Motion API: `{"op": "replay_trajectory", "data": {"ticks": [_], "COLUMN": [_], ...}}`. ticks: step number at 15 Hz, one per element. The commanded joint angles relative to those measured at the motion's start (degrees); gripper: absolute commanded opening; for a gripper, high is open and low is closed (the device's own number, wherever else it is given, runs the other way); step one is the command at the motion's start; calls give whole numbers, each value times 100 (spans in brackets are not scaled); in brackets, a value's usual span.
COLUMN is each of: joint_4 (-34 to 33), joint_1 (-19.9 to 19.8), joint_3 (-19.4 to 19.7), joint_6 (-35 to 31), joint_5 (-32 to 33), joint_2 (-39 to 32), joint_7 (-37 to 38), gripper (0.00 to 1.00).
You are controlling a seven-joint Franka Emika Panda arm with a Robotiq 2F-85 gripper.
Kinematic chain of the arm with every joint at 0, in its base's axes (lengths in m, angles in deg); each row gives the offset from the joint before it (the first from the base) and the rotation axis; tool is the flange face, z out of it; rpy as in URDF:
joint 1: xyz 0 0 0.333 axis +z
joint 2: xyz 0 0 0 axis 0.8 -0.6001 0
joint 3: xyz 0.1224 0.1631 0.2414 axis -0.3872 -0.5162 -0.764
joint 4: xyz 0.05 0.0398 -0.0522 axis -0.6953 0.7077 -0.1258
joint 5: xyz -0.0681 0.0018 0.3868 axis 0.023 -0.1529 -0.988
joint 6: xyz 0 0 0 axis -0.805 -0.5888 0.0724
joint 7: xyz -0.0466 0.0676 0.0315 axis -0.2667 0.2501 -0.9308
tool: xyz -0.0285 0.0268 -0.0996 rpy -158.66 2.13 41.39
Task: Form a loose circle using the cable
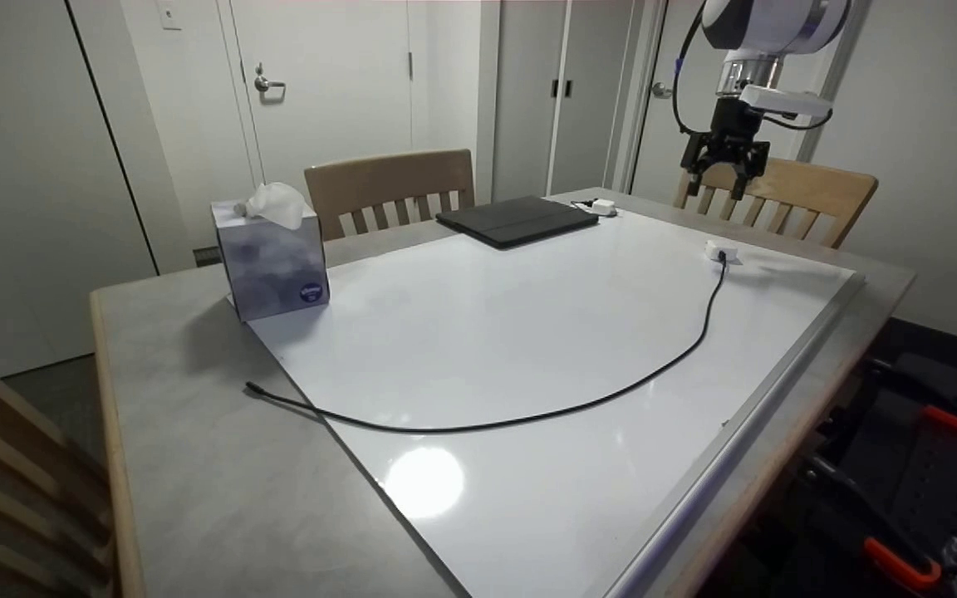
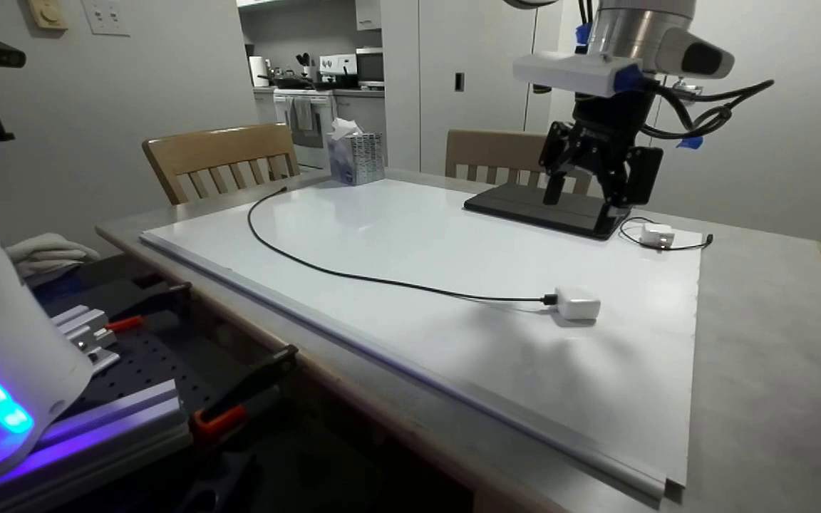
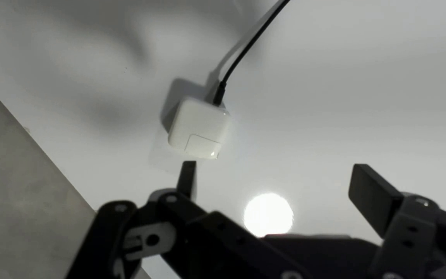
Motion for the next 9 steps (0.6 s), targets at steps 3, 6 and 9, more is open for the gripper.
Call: {"op": "replay_trajectory", "data": {"ticks": [3,6,9], "joint_4": [-108,-84,33], "joint_1": [-148,-256,-379], "joint_3": [29,46,-37], "joint_6": [-362,-545,-508], "joint_5": [15,48,-21], "joint_2": [-317,-423,-461], "joint_7": [58,-35,-175], "gripper": [100,100,100]}}
